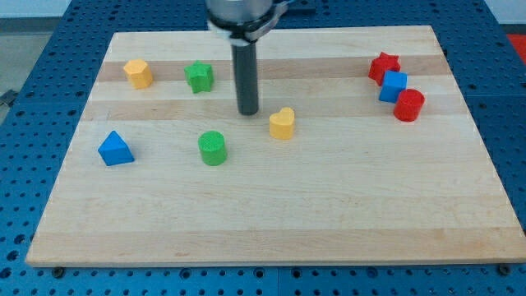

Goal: Drag the yellow heart into the bottom side of the red circle

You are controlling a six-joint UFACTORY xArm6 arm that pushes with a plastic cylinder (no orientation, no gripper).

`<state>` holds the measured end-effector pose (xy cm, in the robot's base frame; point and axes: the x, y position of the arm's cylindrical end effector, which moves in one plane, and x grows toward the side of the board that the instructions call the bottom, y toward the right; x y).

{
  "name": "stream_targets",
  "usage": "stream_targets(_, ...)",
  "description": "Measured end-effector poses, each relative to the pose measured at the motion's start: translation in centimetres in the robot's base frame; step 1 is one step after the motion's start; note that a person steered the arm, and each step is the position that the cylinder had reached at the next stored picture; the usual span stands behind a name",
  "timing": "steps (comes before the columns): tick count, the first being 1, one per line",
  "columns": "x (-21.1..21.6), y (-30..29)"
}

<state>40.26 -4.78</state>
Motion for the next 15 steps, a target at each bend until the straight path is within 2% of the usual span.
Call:
stream_targets(1,2.6,6.1)
stream_targets(2,3.1,16.3)
stream_targets(3,3.1,21.2)
stream_targets(5,3.6,11.7)
stream_targets(6,6.6,9.8)
stream_targets(7,9.6,10.4)
stream_targets(8,9.7,13.5)
stream_targets(11,7.0,21.7)
stream_targets(13,8.1,23.0)
stream_targets(15,5.4,23.9)
